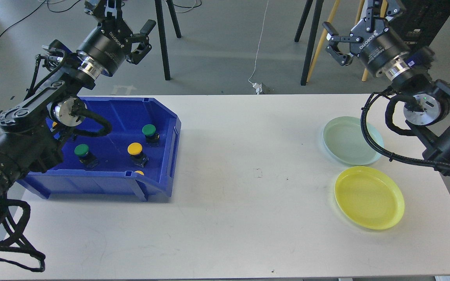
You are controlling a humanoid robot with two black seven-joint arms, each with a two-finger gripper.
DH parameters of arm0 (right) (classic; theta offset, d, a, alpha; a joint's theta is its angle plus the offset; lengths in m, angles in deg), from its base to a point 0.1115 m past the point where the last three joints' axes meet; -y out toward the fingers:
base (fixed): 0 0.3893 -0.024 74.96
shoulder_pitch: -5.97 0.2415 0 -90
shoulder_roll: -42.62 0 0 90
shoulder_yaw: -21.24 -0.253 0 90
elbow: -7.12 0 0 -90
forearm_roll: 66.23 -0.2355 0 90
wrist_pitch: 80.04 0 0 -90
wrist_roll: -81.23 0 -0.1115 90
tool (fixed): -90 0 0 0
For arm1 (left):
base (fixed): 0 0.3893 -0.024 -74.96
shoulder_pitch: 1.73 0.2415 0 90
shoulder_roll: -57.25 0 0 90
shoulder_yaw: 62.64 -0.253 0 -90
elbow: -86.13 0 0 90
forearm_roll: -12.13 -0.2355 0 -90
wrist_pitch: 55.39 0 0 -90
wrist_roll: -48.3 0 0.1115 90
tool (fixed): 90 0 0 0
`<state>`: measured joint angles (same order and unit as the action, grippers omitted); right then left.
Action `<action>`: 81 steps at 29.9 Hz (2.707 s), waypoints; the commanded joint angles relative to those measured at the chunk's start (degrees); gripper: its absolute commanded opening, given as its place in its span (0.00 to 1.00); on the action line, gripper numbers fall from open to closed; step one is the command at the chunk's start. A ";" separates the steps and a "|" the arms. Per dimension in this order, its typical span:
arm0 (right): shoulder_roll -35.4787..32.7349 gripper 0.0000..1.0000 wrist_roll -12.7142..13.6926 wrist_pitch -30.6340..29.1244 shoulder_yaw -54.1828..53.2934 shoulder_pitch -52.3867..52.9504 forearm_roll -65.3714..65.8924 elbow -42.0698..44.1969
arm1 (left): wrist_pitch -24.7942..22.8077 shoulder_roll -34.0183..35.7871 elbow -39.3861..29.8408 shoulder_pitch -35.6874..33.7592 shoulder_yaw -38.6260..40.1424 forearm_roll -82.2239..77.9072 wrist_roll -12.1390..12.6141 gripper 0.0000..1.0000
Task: Pass button and place on color plate
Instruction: 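Move the left gripper over the blue bin toward a yellow button, then lower the left gripper into the bin and grasp the yellow button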
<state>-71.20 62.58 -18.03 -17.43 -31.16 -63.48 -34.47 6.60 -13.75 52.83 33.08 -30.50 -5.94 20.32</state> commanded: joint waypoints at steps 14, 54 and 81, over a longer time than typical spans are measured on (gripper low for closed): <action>-2.02 1.00 -0.50 -0.01 -8.43 -5.58 -0.11 1.42 | 0.01 -2.57 -7.20 0.08 5.13 2.17 -0.02 1.00; -7.21 1.00 -0.50 -0.01 -8.79 -12.61 -0.55 0.81 | 0.01 7.28 -1.78 -13.10 -52.53 -70.61 -0.02 0.98; -7.21 1.00 -0.59 -0.01 -9.49 -15.16 -0.55 0.81 | 0.01 4.38 0.95 -10.11 -52.79 -71.23 -0.02 0.03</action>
<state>-78.47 61.99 -18.04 -26.84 -46.04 -64.04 -33.66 6.61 -9.29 53.69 22.45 -83.27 -77.06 20.30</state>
